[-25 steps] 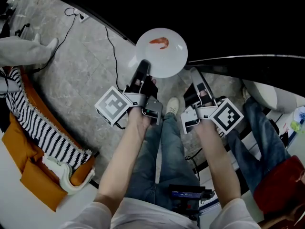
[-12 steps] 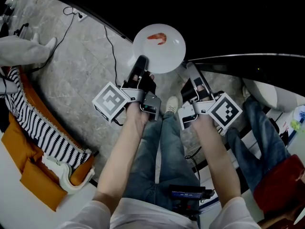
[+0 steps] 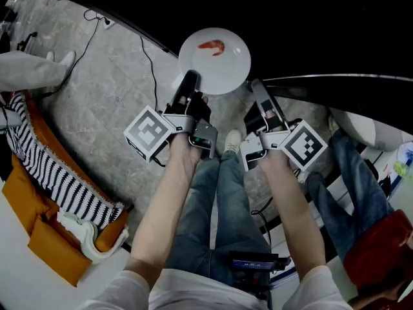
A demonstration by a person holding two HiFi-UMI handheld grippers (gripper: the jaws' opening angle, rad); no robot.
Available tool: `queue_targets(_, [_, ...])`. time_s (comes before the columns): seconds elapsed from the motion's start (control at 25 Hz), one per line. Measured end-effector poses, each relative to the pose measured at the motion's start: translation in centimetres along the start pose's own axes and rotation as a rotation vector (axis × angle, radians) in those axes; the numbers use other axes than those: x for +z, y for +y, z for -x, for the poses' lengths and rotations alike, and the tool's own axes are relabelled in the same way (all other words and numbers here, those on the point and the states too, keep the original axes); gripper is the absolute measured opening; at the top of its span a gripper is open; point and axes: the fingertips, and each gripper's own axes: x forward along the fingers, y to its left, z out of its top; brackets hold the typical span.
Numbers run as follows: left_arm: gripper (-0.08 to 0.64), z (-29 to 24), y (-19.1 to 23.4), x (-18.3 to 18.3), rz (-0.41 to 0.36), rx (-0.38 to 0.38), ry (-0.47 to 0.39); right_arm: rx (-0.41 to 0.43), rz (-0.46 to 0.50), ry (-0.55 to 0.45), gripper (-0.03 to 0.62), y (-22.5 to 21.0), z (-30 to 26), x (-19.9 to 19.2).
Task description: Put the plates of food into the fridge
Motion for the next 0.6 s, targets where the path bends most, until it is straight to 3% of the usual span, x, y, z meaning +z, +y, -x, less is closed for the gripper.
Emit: queue_targets(0.6, [0.018, -1.9, 1.0, 1.3, -0.017, -0.01, -0.003, -0.011, -0.011, 0.001, 0.009, -0.7, -1.5, -0.2])
